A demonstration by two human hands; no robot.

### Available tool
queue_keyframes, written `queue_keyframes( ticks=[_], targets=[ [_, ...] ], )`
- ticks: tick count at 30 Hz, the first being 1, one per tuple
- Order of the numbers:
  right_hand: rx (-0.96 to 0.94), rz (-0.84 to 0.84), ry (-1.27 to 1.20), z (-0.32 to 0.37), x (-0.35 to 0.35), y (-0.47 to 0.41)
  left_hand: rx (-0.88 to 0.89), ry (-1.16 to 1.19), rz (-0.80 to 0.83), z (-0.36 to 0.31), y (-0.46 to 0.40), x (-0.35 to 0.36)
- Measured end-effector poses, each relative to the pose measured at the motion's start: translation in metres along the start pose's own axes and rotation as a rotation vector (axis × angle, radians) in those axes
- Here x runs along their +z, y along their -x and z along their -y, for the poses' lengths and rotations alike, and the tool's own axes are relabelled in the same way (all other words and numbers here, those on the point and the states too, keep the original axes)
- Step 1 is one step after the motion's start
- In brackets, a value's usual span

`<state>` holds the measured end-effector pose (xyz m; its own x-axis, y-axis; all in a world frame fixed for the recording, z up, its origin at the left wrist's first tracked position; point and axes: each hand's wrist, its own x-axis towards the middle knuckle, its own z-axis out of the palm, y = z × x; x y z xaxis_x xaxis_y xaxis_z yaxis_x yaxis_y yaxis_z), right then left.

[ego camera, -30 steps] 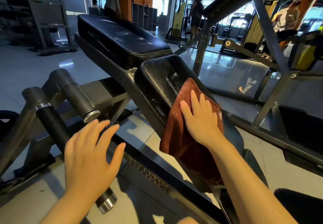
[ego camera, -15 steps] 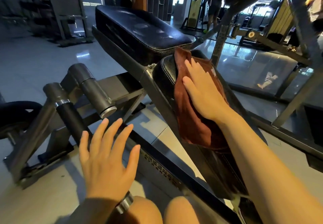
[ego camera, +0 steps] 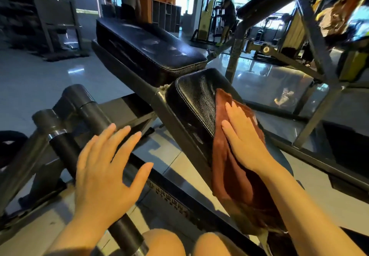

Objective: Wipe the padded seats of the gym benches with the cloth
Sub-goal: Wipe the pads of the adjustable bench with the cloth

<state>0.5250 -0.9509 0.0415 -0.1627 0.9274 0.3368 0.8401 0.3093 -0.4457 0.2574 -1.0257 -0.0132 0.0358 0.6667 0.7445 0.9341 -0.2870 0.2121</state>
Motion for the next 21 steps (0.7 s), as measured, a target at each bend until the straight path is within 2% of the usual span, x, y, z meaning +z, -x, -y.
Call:
queue_keyframes(
  ticks=[5,10,17,21],
  targets=[
    [-0.185,-0.014,0.017,0.062,0.001,-0.067,-0.05,0.04,-0.059,0.006,-0.004,-0.001],
    [-0.31,0.042,0.002,0.034,0.002,-0.015,-0.086,0.022,-0.057,0.01,0.0,-0.003],
    [-0.025,0.04,-0.114,-0.052,0.003,0.08,-0.062,0.004,-0.014,0.004,0.001,-0.003],
    [0.072,0.017,-0.049,-0.046,0.004,0.068,-0.022,0.013,-0.009,0.001,0.002,-0.003]
  ],
)
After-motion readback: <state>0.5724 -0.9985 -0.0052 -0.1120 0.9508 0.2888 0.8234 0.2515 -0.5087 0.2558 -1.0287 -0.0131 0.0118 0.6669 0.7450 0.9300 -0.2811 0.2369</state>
